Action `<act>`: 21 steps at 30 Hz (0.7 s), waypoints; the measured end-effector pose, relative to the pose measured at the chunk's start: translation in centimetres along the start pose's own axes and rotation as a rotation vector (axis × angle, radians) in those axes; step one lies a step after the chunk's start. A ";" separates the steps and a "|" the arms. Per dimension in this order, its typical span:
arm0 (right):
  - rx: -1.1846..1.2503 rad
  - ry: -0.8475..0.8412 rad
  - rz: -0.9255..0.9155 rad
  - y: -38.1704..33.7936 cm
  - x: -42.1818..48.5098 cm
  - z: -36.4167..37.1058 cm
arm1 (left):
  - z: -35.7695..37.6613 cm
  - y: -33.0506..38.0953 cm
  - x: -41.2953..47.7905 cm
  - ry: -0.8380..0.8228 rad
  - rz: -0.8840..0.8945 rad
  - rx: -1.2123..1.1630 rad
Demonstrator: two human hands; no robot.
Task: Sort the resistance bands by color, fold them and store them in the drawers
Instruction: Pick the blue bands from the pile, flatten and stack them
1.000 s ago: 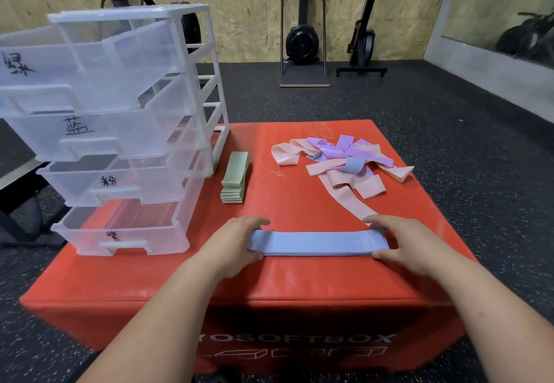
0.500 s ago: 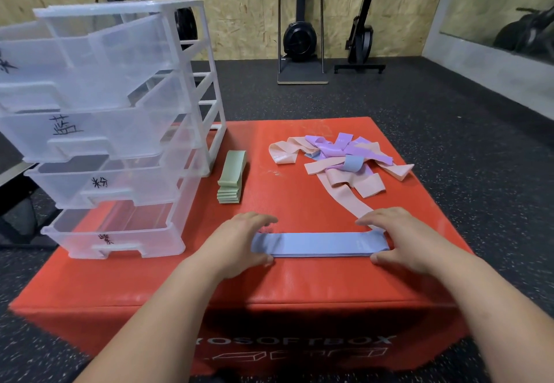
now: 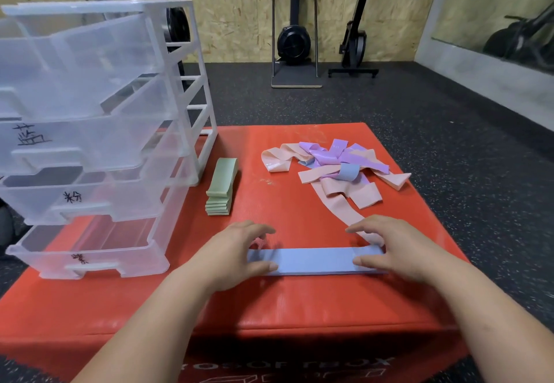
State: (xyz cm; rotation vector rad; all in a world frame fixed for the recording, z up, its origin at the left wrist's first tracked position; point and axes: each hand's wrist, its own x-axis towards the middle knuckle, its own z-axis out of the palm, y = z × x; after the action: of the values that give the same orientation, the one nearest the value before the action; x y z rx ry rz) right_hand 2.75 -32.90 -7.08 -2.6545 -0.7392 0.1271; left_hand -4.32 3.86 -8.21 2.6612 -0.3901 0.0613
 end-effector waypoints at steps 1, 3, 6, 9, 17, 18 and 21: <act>0.021 0.039 0.010 0.1 0.6 -0.1 | 0.1 0.1 0.5 0.013 0.001 -0.008; 0.039 0.106 0.044 0.5 2.1 -0.2 | 0.5 0.2 1.8 0.035 0.015 -0.003; 0.036 0.180 0.109 1.9 4.4 0.2 | 1.3 0.3 3.8 0.065 0.026 0.031; 0.012 0.240 0.182 3.2 6.8 0.7 | 2.1 0.4 5.6 0.079 0.033 0.048; -0.106 0.239 0.344 3.5 12.1 1.3 | 2.8 -0.4 8.4 0.095 0.023 0.016; -0.104 0.219 0.359 3.6 12.5 1.5 | 2.9 -0.6 8.6 0.094 0.022 0.013; -0.090 0.173 0.377 4.3 13.5 2.0 | 3.0 -1.1 8.8 0.088 0.012 0.008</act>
State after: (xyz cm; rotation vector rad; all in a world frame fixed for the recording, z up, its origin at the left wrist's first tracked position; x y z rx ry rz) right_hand 15.99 -28.69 -10.39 -2.8174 -0.1891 -0.0379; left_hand 4.36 1.17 -10.41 2.6528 -0.3780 0.1837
